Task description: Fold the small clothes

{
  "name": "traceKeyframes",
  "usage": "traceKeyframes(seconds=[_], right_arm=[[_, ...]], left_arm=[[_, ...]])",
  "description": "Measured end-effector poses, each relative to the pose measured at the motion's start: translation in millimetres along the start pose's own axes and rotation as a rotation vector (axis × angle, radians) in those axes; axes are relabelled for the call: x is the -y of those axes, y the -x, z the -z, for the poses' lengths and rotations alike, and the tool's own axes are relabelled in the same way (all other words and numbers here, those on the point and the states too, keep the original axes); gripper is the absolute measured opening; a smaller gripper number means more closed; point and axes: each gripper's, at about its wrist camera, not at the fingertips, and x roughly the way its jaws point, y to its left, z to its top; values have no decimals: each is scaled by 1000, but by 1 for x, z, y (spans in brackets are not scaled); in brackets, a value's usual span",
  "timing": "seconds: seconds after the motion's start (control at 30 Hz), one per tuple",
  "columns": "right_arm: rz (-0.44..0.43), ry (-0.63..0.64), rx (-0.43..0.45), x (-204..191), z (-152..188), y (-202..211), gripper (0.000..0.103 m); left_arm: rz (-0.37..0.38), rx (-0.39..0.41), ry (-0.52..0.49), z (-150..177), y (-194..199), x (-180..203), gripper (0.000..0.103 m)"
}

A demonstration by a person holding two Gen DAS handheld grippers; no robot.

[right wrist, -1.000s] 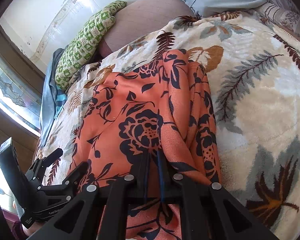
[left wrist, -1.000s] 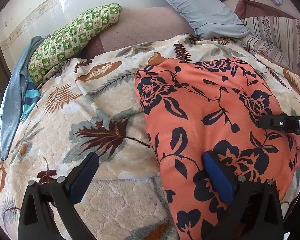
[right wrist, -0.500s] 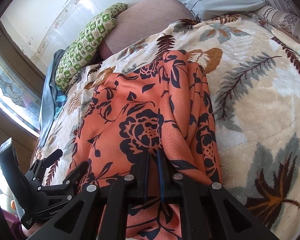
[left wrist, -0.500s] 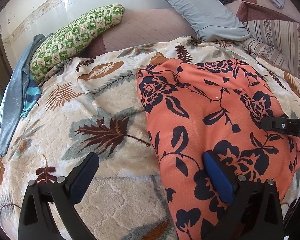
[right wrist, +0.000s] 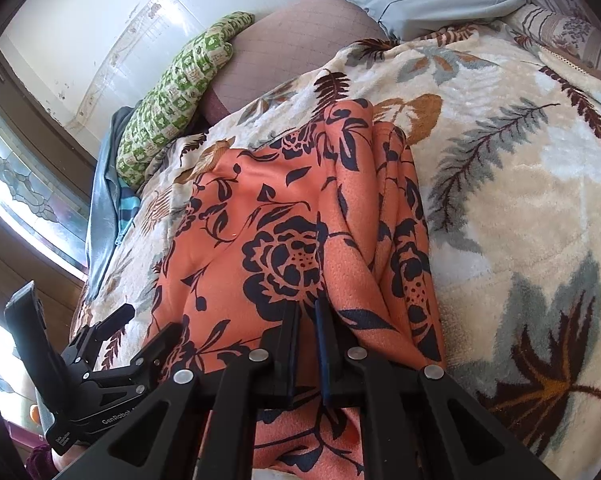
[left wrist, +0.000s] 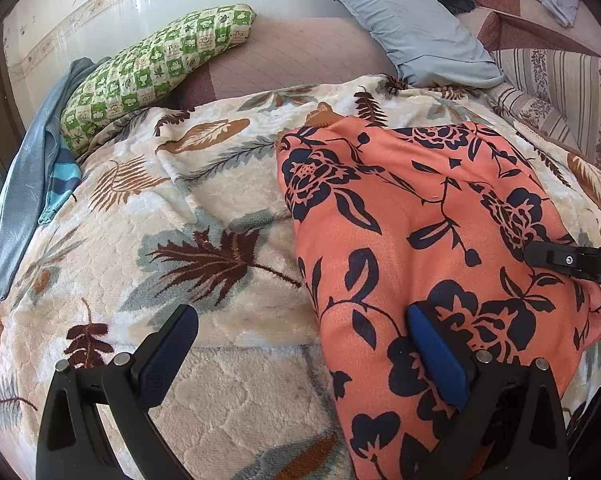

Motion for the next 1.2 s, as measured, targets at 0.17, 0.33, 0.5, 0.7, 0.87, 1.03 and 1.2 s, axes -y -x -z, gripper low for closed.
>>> traceKeyframes(seconds=[0.17,0.33,0.5,0.7,0.87,1.03,1.2], right_arm=[[5,-2,-5,-1,0,-1,11],[9,-14,-42,-2,-4,9,11],[43,54,11,-19,-21,26,11],[16,10,7,-20,-83,3,11],[88,-34,-53,1,-117,-47,11],[89,-79,-95,29,-116,-71,11],[45,-65,-21,23,-106,-34,12]], left_arm=[[1,-12,-2,-2,1,0,103],[89,-5,18,-18,15,-8,103],[108,46,89,-53,14,-19,103],[5,-88,69,-84,-46,-16,103],[20,-142,67,-79,-78,-16,103],[75,-155,112,-77,-77,-26,103],[143,-126,161,-69,-38,-41,103]])
